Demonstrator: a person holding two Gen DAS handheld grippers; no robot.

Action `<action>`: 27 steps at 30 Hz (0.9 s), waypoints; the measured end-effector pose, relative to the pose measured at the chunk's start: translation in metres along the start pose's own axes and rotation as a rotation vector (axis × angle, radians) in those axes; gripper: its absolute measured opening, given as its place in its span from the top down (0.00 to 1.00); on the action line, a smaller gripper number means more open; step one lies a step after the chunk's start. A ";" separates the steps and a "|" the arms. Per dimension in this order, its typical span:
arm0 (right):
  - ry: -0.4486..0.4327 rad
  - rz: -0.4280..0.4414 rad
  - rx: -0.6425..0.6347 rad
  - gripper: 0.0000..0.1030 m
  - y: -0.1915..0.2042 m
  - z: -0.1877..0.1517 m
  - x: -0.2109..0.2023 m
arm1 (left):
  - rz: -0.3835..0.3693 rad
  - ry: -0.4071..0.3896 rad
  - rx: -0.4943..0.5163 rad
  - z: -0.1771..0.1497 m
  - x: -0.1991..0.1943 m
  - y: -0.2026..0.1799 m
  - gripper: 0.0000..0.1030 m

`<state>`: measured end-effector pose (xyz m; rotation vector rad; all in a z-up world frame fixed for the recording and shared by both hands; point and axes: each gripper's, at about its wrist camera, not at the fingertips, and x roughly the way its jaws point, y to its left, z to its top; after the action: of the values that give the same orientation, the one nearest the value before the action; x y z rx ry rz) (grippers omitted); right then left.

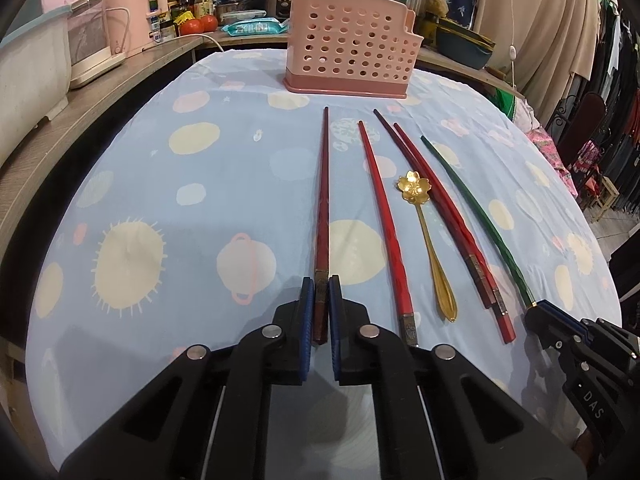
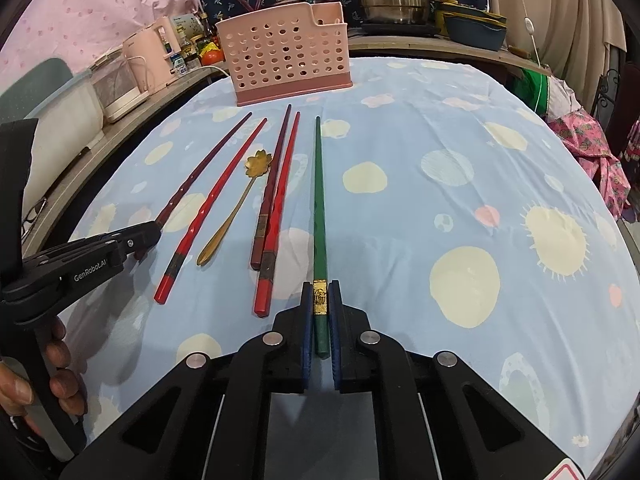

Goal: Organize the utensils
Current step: 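Grasp a red chopstick with the left tool while the right tool grasps the other green chopstick, then lift both chopsticks and carry them above the pink basket with both tools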

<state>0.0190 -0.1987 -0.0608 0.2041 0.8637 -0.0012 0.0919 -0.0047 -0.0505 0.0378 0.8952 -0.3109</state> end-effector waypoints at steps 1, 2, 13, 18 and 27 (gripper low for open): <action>-0.005 0.002 0.005 0.93 -0.001 0.001 -0.002 | -0.002 -0.002 -0.004 0.000 -0.003 0.001 0.93; -0.011 0.004 0.008 0.93 -0.002 0.001 -0.005 | -0.006 -0.006 -0.008 0.001 -0.006 0.002 0.93; -0.136 0.048 0.078 0.93 -0.015 0.036 -0.049 | -0.017 -0.105 -0.056 0.028 -0.053 0.015 0.93; -0.218 0.061 0.091 0.93 -0.021 0.063 -0.071 | -0.027 -0.165 -0.070 0.054 -0.071 0.020 0.93; -0.348 0.113 0.113 0.93 -0.033 0.132 -0.091 | -0.053 -0.268 -0.109 0.120 -0.090 0.030 0.93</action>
<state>0.0565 -0.2623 0.0846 0.3475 0.5051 0.0196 0.1390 0.0268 0.0911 -0.1263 0.6466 -0.3079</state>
